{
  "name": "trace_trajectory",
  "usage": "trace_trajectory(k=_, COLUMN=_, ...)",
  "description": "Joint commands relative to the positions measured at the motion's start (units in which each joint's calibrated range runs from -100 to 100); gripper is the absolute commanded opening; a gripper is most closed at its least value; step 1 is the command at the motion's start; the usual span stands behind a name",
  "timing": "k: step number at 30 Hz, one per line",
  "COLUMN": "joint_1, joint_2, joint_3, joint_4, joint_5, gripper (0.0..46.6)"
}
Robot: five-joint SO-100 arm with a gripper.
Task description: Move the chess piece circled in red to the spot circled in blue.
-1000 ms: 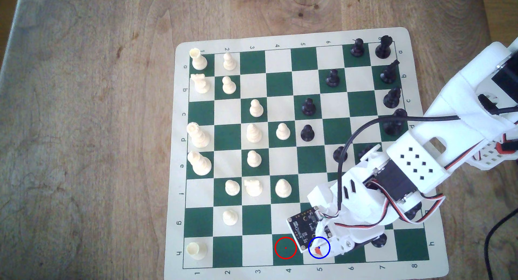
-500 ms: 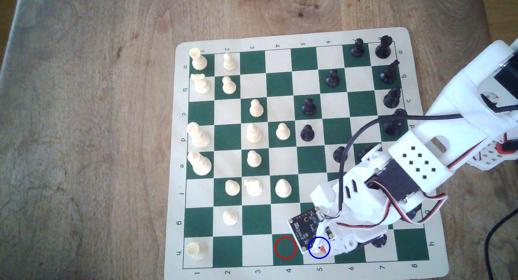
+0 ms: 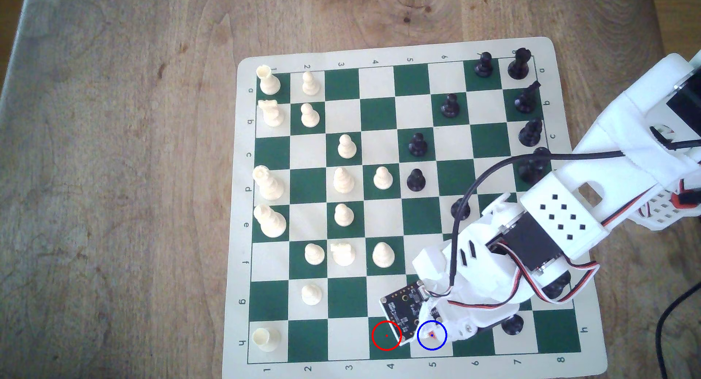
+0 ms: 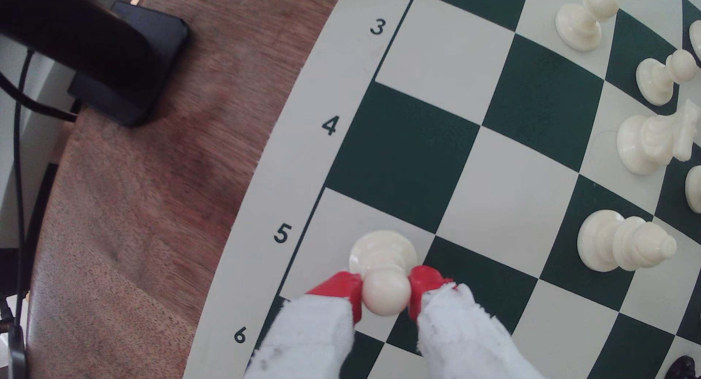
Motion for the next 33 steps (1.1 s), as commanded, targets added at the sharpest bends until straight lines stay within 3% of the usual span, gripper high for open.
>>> trace_trajectory(k=1, joint_1=-0.68, joint_2=-0.91, joint_3=-5.27, joint_4=2.18, joint_5=0.59, gripper=2.1)
trace_trajectory(k=23, joint_1=-2.01, joint_2=2.65, joint_3=-8.17, joint_4=2.84, joint_5=0.34, gripper=2.3)
trace_trajectory(k=28, joint_1=-1.54, joint_2=2.31, joint_3=-7.90, joint_4=2.84, joint_5=0.10, gripper=17.4)
trace_trajectory(k=33, joint_1=-0.68, joint_2=-0.57, joint_3=-7.35, joint_4=2.84, joint_5=0.00, gripper=19.3)
